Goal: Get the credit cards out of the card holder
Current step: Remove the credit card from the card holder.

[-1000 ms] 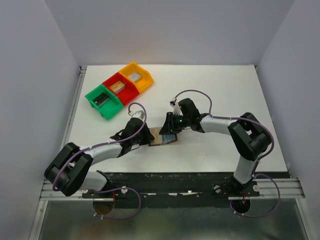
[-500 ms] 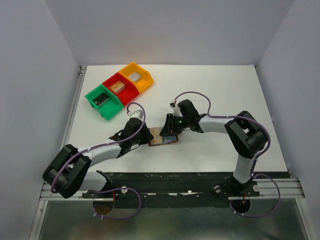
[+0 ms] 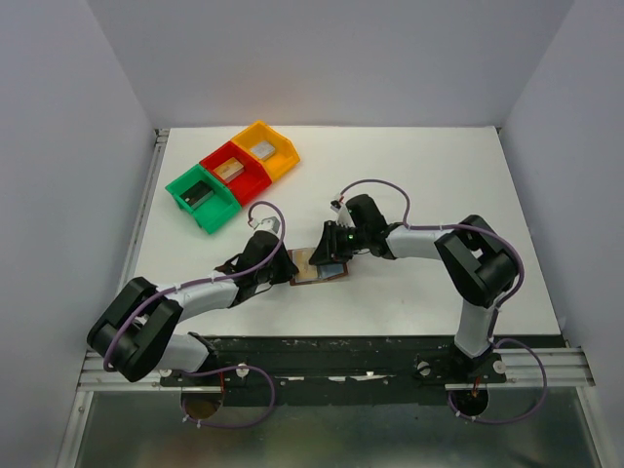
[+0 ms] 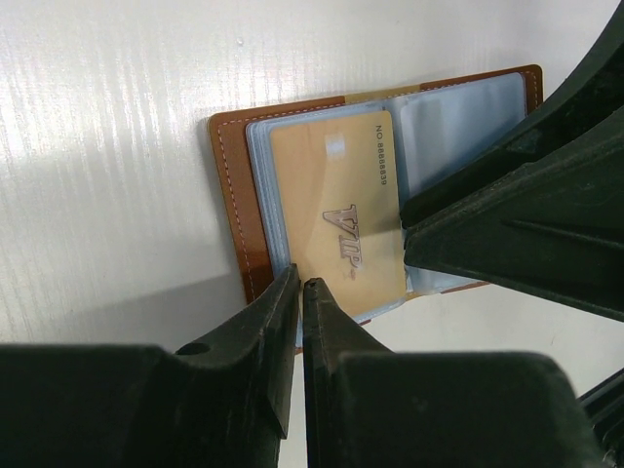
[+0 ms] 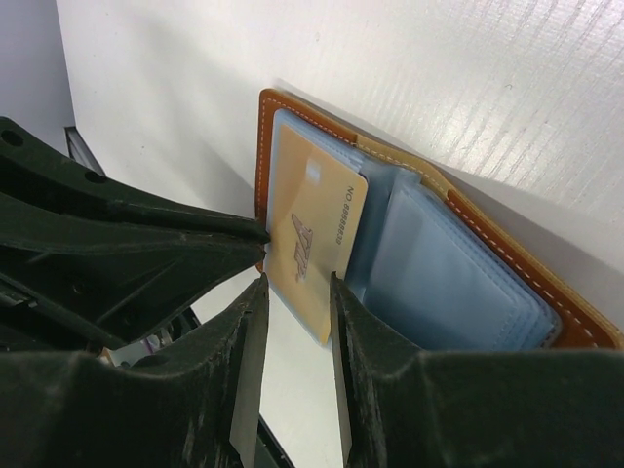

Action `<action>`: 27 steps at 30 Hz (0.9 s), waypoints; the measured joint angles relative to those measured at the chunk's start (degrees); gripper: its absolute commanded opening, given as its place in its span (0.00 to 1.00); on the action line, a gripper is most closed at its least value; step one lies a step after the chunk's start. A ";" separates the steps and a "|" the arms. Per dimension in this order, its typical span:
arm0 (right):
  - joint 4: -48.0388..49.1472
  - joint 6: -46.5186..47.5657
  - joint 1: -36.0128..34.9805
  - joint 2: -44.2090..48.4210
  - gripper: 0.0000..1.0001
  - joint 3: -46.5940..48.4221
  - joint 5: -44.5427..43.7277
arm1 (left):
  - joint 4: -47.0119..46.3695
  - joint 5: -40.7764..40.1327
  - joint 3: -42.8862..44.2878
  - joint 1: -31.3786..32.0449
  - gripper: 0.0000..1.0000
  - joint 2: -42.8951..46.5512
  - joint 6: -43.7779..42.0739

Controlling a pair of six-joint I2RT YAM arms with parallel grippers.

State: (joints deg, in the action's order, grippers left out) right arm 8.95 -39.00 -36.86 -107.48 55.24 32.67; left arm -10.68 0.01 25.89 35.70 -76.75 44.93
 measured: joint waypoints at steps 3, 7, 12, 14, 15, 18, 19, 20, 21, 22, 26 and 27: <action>0.39 -0.26 0.02 -0.24 0.39 0.00 0.09 | -0.24 -0.02 -0.09 0.00 0.22 -0.09 0.17; 0.48 -0.63 0.11 -0.42 0.39 -0.02 0.13 | -0.52 -0.02 -0.11 0.00 0.21 -0.26 0.26; 0.52 -0.66 0.26 -0.52 0.39 -0.09 0.13 | -0.70 -0.02 -0.22 0.00 0.19 -0.31 0.37; 0.55 -0.66 0.55 -0.52 0.41 -0.22 0.13 | -0.70 -0.07 -0.22 0.00 0.19 -0.31 0.37; 0.57 -0.66 0.61 -0.52 0.42 -0.35 0.13 | -0.70 -0.13 -0.22 0.00 0.18 -0.31 0.39; 0.59 -0.68 0.87 -0.52 0.44 -0.61 0.13 | -0.70 -0.22 -0.26 0.00 0.18 -0.31 0.46; 0.61 -0.72 0.90 -0.52 0.44 -0.68 0.13 | -0.72 -0.24 -0.26 0.00 0.18 -0.33 0.52; 0.61 -0.72 0.94 -0.52 0.44 -0.70 0.13 | -0.74 -0.24 -0.26 0.00 0.18 -0.33 0.55; 0.63 -0.72 0.96 -0.52 0.44 -0.72 0.15 | -0.76 -0.24 -0.26 0.00 0.18 -0.37 0.57; 0.72 -0.72 0.98 -0.52 0.44 -0.72 0.20 | -0.81 -0.24 -0.26 0.00 0.18 -0.42 0.59; 2.01 -1.07 0.98 -0.52 0.44 -1.09 0.59 | -0.96 -0.24 -0.26 0.00 0.18 -0.57 0.63; 2.54 -1.25 0.98 -0.52 0.44 -1.29 0.85 | -1.07 -0.24 -0.26 0.00 0.17 -0.63 0.63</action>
State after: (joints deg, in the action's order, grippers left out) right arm 11.49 -40.25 -35.88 -108.01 53.95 33.52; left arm -11.75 -0.23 25.63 35.70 -77.38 45.56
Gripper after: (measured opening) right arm 0.441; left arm 0.180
